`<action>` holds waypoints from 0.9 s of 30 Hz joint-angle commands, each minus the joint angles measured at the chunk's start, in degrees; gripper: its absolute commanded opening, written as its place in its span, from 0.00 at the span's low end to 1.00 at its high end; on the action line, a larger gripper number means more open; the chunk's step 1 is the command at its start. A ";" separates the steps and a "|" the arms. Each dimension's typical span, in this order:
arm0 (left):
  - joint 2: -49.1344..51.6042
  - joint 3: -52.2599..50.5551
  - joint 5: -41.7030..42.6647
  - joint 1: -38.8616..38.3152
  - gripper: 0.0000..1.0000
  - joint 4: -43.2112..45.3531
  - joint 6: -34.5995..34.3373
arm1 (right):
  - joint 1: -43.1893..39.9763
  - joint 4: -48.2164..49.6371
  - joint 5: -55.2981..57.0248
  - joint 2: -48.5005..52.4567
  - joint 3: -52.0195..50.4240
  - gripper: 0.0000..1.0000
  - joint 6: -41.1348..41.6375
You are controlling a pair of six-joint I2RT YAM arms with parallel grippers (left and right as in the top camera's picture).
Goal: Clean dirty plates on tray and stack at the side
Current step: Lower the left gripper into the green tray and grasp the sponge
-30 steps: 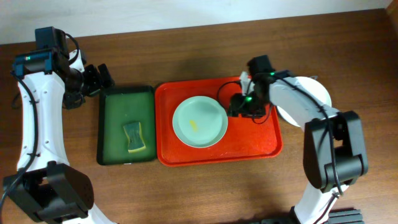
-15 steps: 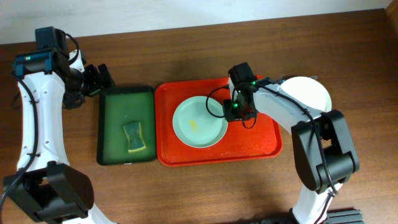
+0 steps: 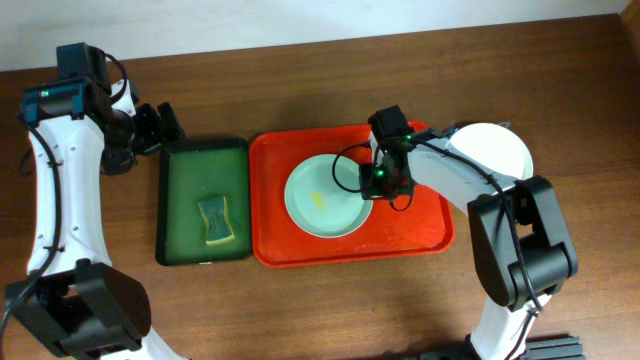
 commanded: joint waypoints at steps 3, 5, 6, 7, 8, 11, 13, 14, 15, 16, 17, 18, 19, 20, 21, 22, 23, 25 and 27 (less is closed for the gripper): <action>-0.85 0.98 2.82 0.02 0.99 0.79 0.72 | -0.94 -2.40 1.81 -0.20 1.09 0.04 0.20; -0.83 0.46 3.19 -0.55 0.99 -3.15 2.40 | -0.94 -2.56 1.81 -0.20 1.09 0.04 0.20; -0.81 -0.24 3.04 -1.64 0.94 -5.68 4.74 | -0.94 -2.54 1.81 -0.20 1.09 0.04 0.22; -0.81 -1.81 2.21 -3.32 0.92 -8.04 5.20 | -0.94 -2.56 1.81 -0.20 1.09 0.04 0.22; -0.81 -3.43 1.55 -4.85 0.92 -9.18 5.20 | -0.94 -2.56 1.81 -0.20 1.09 0.04 0.22; -0.79 -9.51 0.52 -9.88 0.99 -9.03 5.20 | -0.94 -2.58 1.81 -0.20 1.09 0.04 0.22; -0.74 -11.91 0.52 -12.48 0.99 -6.01 5.20 | -0.90 -2.56 1.81 -0.20 1.09 0.04 0.22; -0.74 -12.02 0.55 -13.33 0.99 -5.64 5.20 | -0.90 -2.58 1.81 -0.20 1.09 0.04 0.22; -0.74 -12.02 0.55 -13.86 0.99 -5.18 5.18 | -0.90 -2.58 1.81 -0.20 1.09 0.04 0.22; -0.74 -12.02 0.09 -14.25 0.84 -4.85 5.18 | -0.90 -2.58 1.79 -0.20 1.09 0.04 0.22; -0.74 -12.44 -0.09 -14.71 0.57 -4.28 5.16 | -0.90 -2.58 1.79 -0.20 1.09 0.04 0.22; -0.74 -12.66 -0.20 -14.95 0.53 -4.31 5.16 | -0.90 -2.58 1.79 -0.20 1.09 0.04 0.24; -0.74 -13.07 -1.03 -15.21 0.53 -4.31 5.05 | -0.90 -2.58 1.79 -0.20 1.09 0.04 0.22; -0.74 -13.51 -2.43 -15.34 0.54 -4.31 4.31 | -0.90 -2.56 1.79 -0.20 1.09 0.04 0.22; -0.74 -15.21 -6.01 -15.69 0.57 -3.48 2.14 | -0.90 -2.56 1.79 -0.20 1.09 0.04 0.22; -0.74 -16.37 -6.58 -15.82 0.55 -2.54 1.95 | -0.90 -2.56 1.81 -0.20 1.09 0.04 0.22; -0.74 -17.99 -6.56 -15.91 0.54 -1.27 1.95 | -0.90 -2.56 1.81 -0.20 1.09 0.04 0.22; -0.74 -22.01 -8.83 -15.89 0.45 2.38 1.92 | -0.90 -2.56 1.79 -0.20 1.09 0.04 0.24; -0.74 -24.57 -10.25 -15.89 0.38 5.49 1.14 | -0.90 -2.54 1.79 -0.20 1.09 0.04 0.24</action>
